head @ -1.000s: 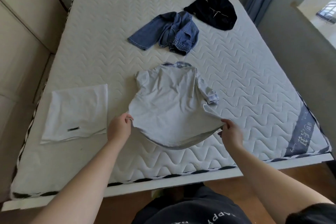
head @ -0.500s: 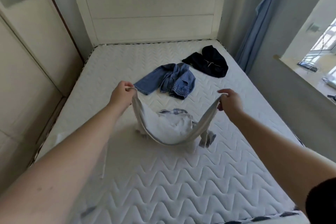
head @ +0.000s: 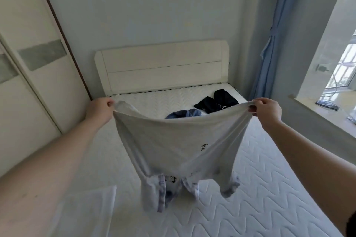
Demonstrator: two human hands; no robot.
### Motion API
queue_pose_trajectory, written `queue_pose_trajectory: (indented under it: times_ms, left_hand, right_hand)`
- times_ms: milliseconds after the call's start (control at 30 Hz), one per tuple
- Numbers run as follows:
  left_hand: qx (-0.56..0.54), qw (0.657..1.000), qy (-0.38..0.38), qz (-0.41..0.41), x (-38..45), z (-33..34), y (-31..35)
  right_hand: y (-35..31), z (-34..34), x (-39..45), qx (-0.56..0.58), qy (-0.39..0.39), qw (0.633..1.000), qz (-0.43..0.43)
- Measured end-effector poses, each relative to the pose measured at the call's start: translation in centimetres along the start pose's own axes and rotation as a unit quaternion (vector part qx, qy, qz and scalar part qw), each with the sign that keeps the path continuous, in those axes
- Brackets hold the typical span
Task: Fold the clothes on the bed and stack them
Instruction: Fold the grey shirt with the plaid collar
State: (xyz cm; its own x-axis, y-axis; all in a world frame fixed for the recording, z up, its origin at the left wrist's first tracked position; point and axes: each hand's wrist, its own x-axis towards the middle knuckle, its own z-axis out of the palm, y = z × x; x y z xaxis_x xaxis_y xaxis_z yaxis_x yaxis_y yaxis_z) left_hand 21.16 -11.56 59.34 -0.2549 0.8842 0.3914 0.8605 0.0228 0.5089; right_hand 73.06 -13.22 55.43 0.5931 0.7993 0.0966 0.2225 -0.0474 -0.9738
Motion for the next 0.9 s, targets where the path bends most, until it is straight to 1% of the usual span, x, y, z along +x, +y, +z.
queue_pose_trajectory:
  times_ms: [67,167,233,400,467,567,633,733,800,900]
  left_hand:
    - [0.034,0.999,0.002,0.018,0.3,-0.9,-0.4]
    - [0.087,0.995,-0.011,0.043,0.5,-1.3,-1.2]
    - [0.103,0.994,-0.023,0.043,0.8,-1.1,-1.7]
    - [0.083,0.996,-0.027,0.008,1.5,-0.4,-1.9]
    - [0.065,0.997,-0.033,-0.020,2.0,-0.2,-1.6]
    - [0.007,0.996,-0.050,-0.077,3.5,1.0,-1.6]
    - [0.005,0.993,-0.060,-0.104,4.2,1.9,-2.1]
    - [0.046,0.990,-0.064,-0.119,4.7,3.1,-3.4]
    - [0.020,0.991,-0.055,-0.121,5.3,4.1,-2.8]
    - [-0.014,0.993,-0.041,-0.110,7.0,5.1,-0.3]
  right_hand:
    - [0.2,-0.3,1.1,-0.018,0.023,1.000,-0.006]
    - [0.5,-0.2,2.2,-0.050,0.033,0.998,-0.003]
    - [0.5,0.1,2.9,-0.054,0.039,0.998,0.002]
    - [0.3,0.7,4.6,-0.041,0.048,0.998,0.007]
    - [0.0,0.9,5.3,-0.037,0.057,0.998,0.005]
    - [0.1,2.1,6.1,-0.046,0.059,0.997,0.005]
    - [0.5,3.5,6.3,-0.047,0.047,0.998,-0.002]
    - [1.0,6.3,6.4,-0.051,0.018,0.998,-0.023]
    - [0.6,8.1,6.7,-0.073,-0.014,0.997,-0.023]
    - [-0.8,9.9,7.9,-0.148,-0.090,0.985,-0.020]
